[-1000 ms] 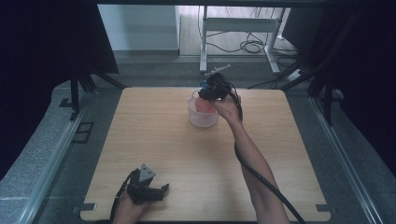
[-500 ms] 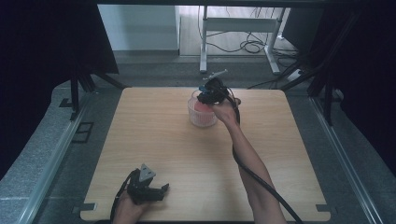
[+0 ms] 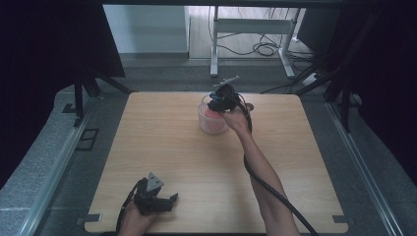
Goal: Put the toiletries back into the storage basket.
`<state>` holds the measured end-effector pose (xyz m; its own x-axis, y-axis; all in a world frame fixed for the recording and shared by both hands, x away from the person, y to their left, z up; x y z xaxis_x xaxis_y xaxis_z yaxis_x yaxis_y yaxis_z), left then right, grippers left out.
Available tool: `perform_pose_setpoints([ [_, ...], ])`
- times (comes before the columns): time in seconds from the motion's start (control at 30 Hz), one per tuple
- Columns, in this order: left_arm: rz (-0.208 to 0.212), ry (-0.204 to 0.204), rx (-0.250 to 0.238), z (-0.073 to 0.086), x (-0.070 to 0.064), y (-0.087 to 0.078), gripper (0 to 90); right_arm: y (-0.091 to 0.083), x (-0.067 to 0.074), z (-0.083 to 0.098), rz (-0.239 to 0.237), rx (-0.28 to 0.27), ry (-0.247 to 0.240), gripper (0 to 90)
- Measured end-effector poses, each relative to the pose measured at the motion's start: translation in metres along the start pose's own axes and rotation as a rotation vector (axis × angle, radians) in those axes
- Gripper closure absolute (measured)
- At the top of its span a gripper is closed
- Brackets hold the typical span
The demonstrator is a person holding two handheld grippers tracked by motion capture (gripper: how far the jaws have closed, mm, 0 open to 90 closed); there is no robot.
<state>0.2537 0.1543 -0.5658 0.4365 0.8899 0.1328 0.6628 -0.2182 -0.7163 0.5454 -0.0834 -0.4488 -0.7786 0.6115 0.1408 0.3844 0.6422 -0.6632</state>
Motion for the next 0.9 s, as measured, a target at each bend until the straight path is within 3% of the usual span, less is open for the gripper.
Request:
perform_pose_setpoints([
  [0.03, 0.0, 0.001, 0.0, 0.0, 0.0001, 0.0, 10.2, -0.0006, -0.0025, 0.0006, 0.0, -0.008, 0.027, 52.6],
  [0.13, 0.0, 0.0, 0.0, 0.0, 0.0, 0.0, 10.2, -0.0009, -0.0043, 0.0008, -0.006, -0.011, 0.046, 52.1],
  [0.6, 0.0, 0.002, 0.001, 0.0, 0.0001, 0.0, 10.2, -0.0012, -0.0021, 0.002, -0.007, -0.016, 0.026, 39.1],
  [0.9, 0.001, 0.004, 0.0, -0.0001, 0.0001, 0.0001, 10.2, -0.0068, -0.0003, -0.0004, 0.002, -0.03, -0.001, 20.0],
])
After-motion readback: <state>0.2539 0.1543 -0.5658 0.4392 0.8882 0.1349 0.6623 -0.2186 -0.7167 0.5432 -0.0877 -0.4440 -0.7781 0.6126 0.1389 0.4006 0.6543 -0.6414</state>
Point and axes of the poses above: each handheld gripper's, and its own axes: y roughly forward along the jaws, z roughly out of its underside, x roughly to its left, the point moved 3 cm from there along y, roughly forward along the jaws, and after that the axes turned 13 degrees about -z, right-handed, at the moved point
